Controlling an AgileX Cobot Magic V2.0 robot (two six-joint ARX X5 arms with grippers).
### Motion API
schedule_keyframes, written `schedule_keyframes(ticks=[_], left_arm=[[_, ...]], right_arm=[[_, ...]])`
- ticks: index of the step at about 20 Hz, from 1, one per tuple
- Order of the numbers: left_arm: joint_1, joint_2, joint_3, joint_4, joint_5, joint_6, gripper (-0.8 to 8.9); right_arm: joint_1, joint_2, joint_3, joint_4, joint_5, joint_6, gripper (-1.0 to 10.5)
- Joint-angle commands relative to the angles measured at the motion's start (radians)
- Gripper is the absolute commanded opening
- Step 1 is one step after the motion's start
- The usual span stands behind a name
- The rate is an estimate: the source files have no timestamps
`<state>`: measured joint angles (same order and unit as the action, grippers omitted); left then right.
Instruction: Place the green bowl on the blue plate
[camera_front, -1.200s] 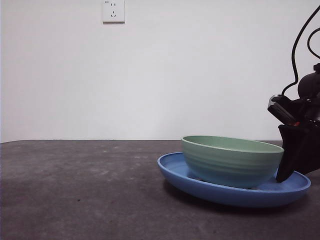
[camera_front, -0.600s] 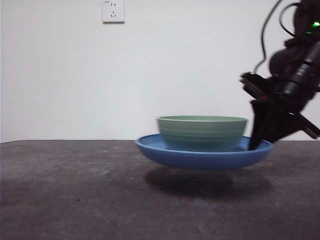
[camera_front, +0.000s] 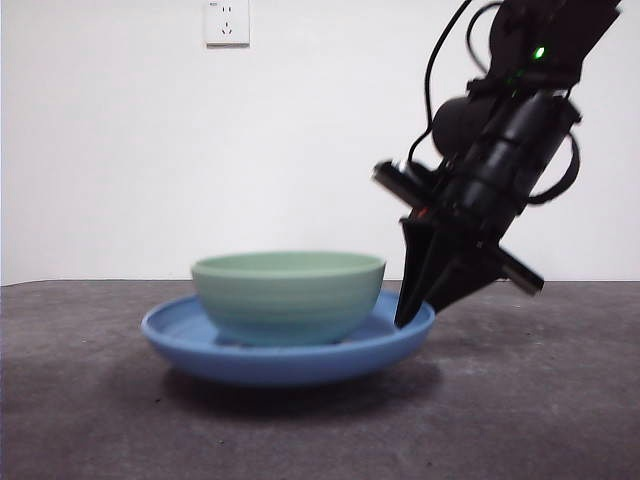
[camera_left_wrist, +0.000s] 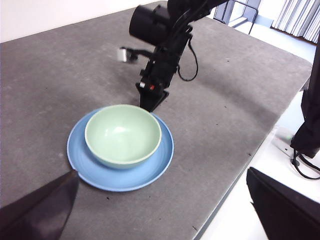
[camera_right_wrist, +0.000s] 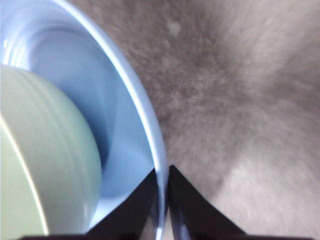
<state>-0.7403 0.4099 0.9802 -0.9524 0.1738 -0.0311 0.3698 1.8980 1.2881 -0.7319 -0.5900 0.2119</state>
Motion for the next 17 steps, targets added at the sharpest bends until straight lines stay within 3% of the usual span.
schedule_keyframes(ticks=[1, 9, 12, 16, 17], left_arm=[[-0.006, 0.001, 0.008, 0.01, -0.002, 0.016, 5.98], [-0.006, 0.001, 0.008, 0.01, -0.002, 0.016, 5.98], [-0.006, 0.001, 0.008, 0.01, -0.002, 0.016, 5.98], [-0.006, 0.001, 0.008, 0.01, -0.002, 0.016, 5.98], [-0.006, 0.001, 0.008, 0.01, -0.002, 0.016, 5.98]], right_arm=[[0.002, 0.051, 0.019, 0.008, -0.01, 0.02, 0.1], [0.008, 0.07, 0.019, 0.042, -0.006, 0.016, 0.3], [0.008, 0.069, 0.019, 0.048, -0.005, 0.015, 1.2], [0.006, 0.067, 0.036, 0.051, -0.004, 0.012, 1.4], [0.006, 0.066, 0.047, 0.048, -0.003, 0.012, 2.0]])
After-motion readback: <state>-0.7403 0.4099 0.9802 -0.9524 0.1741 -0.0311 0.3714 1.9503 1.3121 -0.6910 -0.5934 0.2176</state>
